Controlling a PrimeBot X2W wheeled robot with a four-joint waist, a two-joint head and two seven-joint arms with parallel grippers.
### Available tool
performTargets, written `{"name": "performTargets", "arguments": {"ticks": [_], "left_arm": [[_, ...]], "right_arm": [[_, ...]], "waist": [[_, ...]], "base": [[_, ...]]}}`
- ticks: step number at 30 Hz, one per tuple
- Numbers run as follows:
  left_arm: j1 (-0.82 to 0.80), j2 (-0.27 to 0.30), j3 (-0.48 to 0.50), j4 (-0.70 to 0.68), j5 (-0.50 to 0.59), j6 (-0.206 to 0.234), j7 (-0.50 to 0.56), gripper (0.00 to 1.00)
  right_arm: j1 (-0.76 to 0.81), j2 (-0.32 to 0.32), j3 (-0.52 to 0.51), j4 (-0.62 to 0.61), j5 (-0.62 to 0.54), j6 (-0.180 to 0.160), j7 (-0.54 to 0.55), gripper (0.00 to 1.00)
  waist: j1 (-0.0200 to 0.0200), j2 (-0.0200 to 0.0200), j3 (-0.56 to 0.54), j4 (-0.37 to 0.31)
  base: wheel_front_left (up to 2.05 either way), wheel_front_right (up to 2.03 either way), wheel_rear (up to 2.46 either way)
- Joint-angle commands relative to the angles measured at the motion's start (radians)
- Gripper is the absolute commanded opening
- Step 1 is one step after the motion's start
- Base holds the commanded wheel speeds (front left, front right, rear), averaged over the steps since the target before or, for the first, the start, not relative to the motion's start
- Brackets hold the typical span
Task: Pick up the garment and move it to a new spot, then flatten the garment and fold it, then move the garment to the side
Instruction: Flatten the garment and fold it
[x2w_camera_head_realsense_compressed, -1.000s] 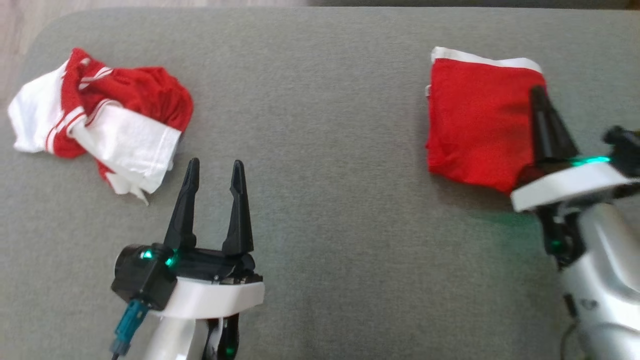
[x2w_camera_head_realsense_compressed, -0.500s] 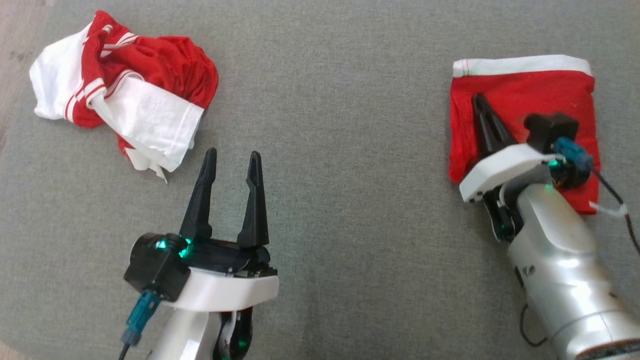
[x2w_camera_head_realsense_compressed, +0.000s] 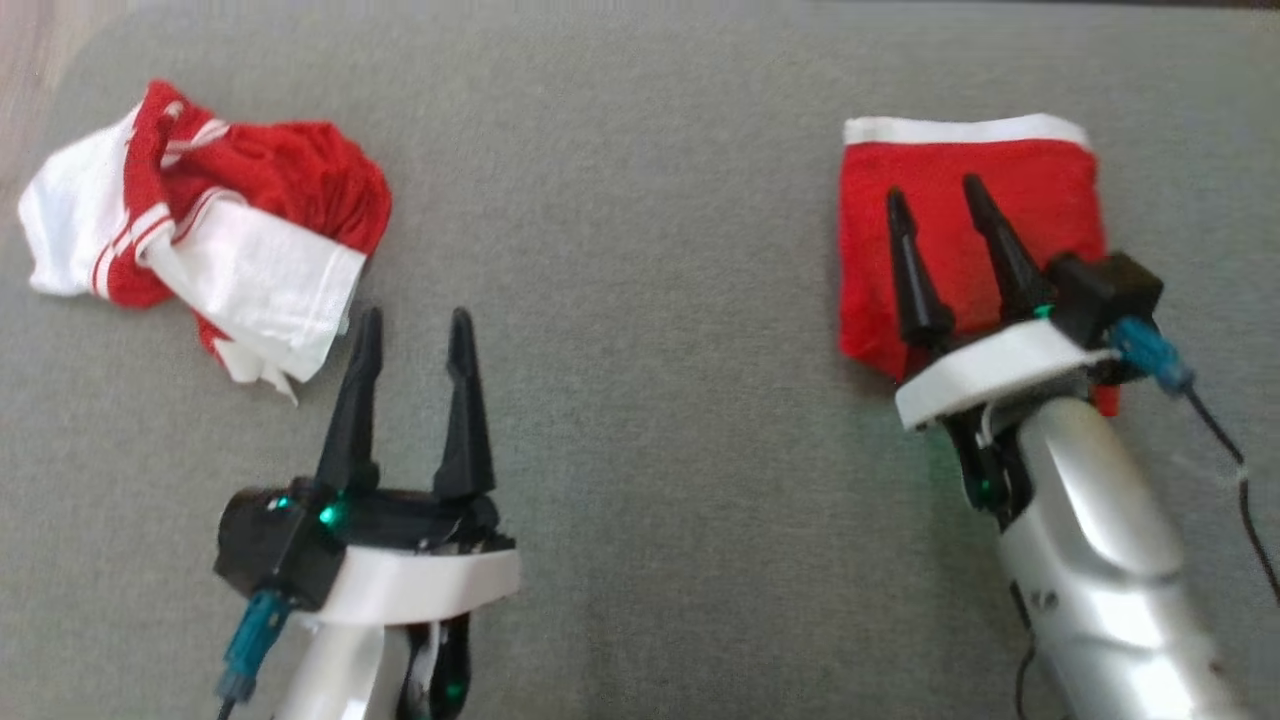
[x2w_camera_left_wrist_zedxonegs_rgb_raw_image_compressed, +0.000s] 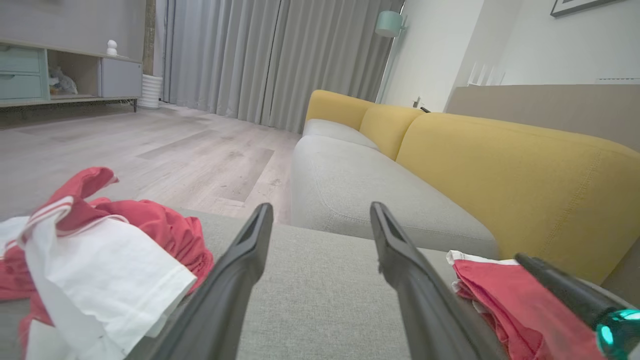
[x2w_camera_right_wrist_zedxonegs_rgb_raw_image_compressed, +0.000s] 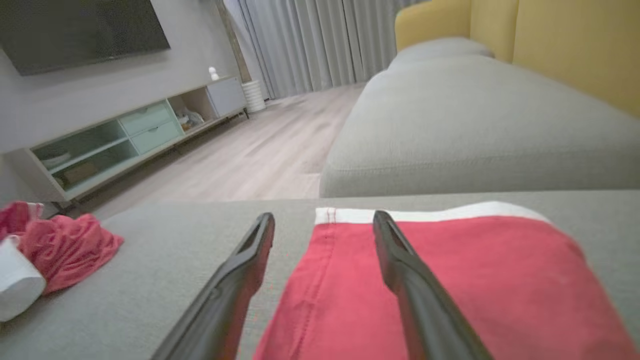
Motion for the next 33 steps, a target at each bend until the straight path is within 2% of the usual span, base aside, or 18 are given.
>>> {"name": "performTargets", "arguments": {"ticks": [1,7,10,18,33], "left_arm": [[0.017,0.000,0.050,-0.023,0.018,0.005,-0.005,1.00],[0.086,0.000,0.114,0.009,0.055,0.012,-0.005,1.00],[0.135,0.000,0.136,0.048,0.085,0.011,-0.005,1.00],[0.249,0.000,0.205,0.060,0.150,0.028,-0.005,1.00],[0.290,0.000,0.233,0.074,0.208,0.004,-0.005,1.00]], "right_arm": [[0.037,0.022,0.025,-0.081,-0.001,-0.001,-0.004,1.00],[0.255,-0.003,0.007,-0.334,-0.025,-0.001,-0.004,1.00],[0.383,-0.015,-0.023,-0.394,-0.042,-0.001,-0.004,1.00],[0.584,-0.007,-0.055,-0.424,-0.059,-0.001,-0.004,1.00],[0.627,0.010,-0.047,-0.406,-0.065,-0.001,-0.004,1.00]], "waist": [[-0.0001,0.0000,-0.050,-0.037],[-0.0001,0.0000,-0.159,-0.066],[-0.0001,0.0000,-0.231,-0.069],[-0.0001,0.0000,-0.334,-0.083],[-0.0001,0.0000,-0.358,-0.088]], "base": [[0.00,0.00,0.00],[0.00,0.00,0.00],[0.00,0.00,0.00],[0.00,0.00,0.00],[0.00,0.00,0.00]]}}
